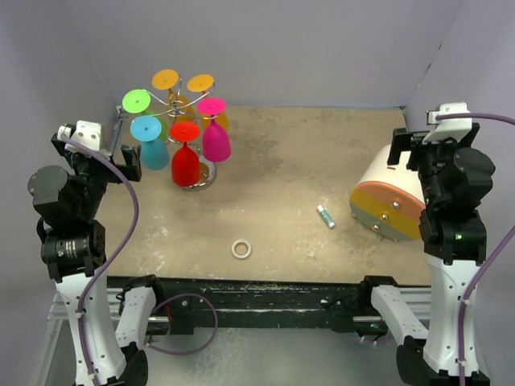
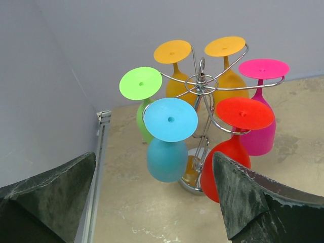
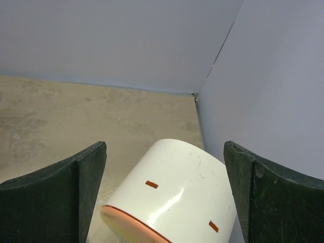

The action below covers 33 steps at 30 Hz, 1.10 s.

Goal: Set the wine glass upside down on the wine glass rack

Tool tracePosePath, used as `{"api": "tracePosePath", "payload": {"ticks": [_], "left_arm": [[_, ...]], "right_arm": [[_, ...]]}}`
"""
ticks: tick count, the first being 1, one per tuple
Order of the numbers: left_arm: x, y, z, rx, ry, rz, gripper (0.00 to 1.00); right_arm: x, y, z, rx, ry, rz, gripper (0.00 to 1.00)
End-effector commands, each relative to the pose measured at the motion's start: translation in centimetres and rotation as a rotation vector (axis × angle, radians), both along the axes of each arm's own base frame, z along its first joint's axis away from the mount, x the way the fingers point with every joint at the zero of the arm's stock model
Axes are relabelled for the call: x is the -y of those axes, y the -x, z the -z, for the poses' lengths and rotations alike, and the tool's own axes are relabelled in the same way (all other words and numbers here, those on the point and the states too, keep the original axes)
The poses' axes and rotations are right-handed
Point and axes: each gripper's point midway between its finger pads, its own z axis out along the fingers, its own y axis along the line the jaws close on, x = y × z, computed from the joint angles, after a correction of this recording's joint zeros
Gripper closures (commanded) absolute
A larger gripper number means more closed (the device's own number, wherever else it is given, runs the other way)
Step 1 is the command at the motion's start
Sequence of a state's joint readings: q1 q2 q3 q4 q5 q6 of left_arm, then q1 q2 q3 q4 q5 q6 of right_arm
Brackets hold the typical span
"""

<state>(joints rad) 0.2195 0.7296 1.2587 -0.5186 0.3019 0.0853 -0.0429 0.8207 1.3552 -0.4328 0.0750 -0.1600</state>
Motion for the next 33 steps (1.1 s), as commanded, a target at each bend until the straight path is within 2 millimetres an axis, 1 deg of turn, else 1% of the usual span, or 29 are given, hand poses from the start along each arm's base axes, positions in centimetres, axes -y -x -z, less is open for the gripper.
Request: {"api": "tracePosePath", "payload": {"ticks": [1,5,9,16,19,27,33], "left_arm": [[0.41,0.58,-1.38,0.041,0.021,0.014,0.01],[0.32,0.49,-1.46,0.039,0.023,0.011,0.01],[0.26,0.52,-1.4,0.049,-0.013,0.014,0.01],[0.84,0.36,-1.17,0.042,-0.043,0.058,0.01],[1.07,0.55,-1.19,0.043,-0.043,0.069,0.01],[0.92,0.76,-1.23,0.042,-0.035,0.058,0.01],[0.88,0.54,-0.91,0.037,-0.027,0.057,0.01]], "right_arm": [[-0.11,1.16,-2.55,0.071,0.002,-0.008,0.0],[-0.42,0.91,-2.47,0.066,0.001,-0.027,0.0],[-0.84,0.72,-1.92,0.047,-0.001,-0.055,0.0],[-0.45,0.97,-2.2,0.049,0.005,-0.034,0.0],[-0.31,1.0,-2.0,0.047,0.006,-0.027,0.0],[-0.13,0.84,-1.83,0.041,0.009,-0.02,0.0],[-0.07,0.72,-1.66,0.039,0.01,-0.018,0.0]]}}
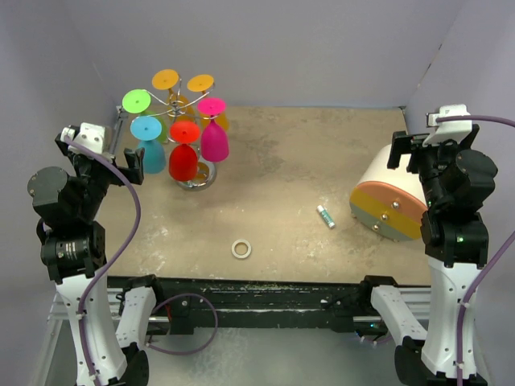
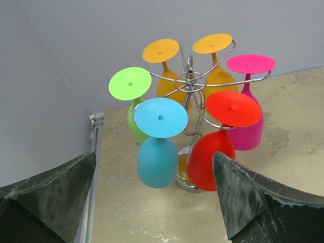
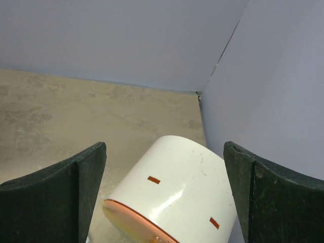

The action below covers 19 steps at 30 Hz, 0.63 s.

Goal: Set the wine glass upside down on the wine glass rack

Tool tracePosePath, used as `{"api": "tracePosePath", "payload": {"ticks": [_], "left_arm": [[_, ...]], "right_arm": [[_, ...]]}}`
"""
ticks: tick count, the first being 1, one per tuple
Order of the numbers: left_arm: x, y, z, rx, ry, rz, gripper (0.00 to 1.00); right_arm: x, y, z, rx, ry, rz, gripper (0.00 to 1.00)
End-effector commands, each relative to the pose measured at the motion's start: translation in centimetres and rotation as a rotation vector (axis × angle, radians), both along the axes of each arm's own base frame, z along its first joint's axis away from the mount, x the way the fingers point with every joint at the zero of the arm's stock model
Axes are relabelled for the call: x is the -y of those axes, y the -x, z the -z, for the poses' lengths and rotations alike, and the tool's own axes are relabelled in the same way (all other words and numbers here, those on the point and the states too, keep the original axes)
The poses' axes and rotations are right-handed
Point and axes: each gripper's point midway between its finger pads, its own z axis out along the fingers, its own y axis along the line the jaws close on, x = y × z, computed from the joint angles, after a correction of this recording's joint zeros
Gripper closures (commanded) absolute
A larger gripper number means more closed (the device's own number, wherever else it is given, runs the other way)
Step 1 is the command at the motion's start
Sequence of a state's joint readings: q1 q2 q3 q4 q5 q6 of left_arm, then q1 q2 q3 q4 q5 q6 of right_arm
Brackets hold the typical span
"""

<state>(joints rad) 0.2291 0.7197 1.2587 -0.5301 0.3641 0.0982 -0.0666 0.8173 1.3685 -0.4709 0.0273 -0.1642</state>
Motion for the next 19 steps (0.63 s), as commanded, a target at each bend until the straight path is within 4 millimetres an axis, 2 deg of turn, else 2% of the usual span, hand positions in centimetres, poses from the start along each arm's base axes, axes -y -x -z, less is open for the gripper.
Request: {"api": "tracePosePath", "payload": {"ticks": [1,19], "left_arm": [[0.04,0.03,-0.91,0.037,-0.01,0.007,0.01],[0.22,-0.56,-0.37,0.024,-0.004,0.025,0.01]], "right_arm": [[0.17,0.28,-1.87,0.059,0.008,0.007,0.0],[0.19,0.05,-1.02,0.03,0.005,0.006,0.0]]}}
